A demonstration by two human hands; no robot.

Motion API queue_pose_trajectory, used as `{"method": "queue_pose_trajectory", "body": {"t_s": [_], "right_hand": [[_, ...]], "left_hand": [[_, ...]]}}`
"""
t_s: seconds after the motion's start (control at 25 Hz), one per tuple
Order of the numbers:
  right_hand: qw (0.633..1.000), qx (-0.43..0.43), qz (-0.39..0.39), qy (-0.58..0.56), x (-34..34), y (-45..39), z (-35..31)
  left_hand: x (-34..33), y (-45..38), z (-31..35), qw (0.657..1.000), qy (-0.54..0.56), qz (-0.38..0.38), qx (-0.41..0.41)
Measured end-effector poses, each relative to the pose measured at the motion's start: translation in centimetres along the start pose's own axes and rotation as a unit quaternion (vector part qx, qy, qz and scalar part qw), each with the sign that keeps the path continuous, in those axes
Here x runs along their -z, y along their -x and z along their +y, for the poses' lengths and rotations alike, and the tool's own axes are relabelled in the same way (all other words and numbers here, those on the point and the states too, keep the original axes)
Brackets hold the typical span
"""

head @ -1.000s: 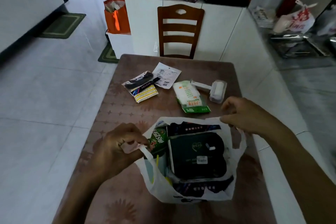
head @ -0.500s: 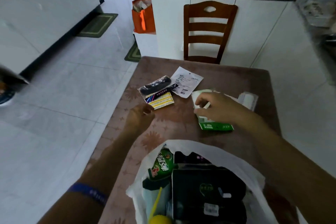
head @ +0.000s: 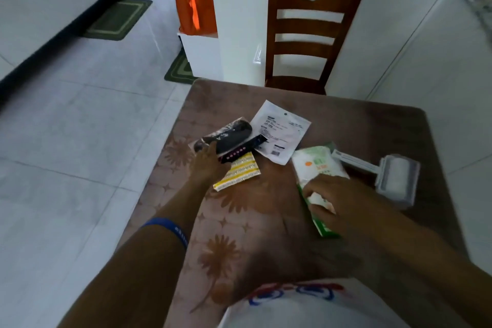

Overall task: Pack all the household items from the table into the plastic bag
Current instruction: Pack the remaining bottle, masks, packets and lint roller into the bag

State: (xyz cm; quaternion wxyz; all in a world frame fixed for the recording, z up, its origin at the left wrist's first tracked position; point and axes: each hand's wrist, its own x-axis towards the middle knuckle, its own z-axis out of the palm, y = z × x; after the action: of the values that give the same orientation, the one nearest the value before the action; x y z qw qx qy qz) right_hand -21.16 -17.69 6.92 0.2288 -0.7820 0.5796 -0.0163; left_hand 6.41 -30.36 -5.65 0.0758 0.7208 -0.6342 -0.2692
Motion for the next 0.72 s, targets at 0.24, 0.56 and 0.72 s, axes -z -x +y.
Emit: {"method": "queue_pose_trajectory", "body": {"t_s": [0.24,0.56,0.72], "right_hand": [[1.0,-0.004,-0.011,-0.025,-0.3,-0.5,-0.3],[0.976,-0.093,-0.007,-0.195,5.1,3.7,-3.3],[0.875,-0.121,0.094,-0.46,7.2,7.4,-7.2]], "left_hand": [[-1.6,-0.6,-3.7,0.997,0.005,0.073,-0.028],[6.3,11.4,0.7,0.866,0.499,-0.013,-0.036],[11.0,19.5,6.2,0.788,0.571,-0.167,-0.154]]}}
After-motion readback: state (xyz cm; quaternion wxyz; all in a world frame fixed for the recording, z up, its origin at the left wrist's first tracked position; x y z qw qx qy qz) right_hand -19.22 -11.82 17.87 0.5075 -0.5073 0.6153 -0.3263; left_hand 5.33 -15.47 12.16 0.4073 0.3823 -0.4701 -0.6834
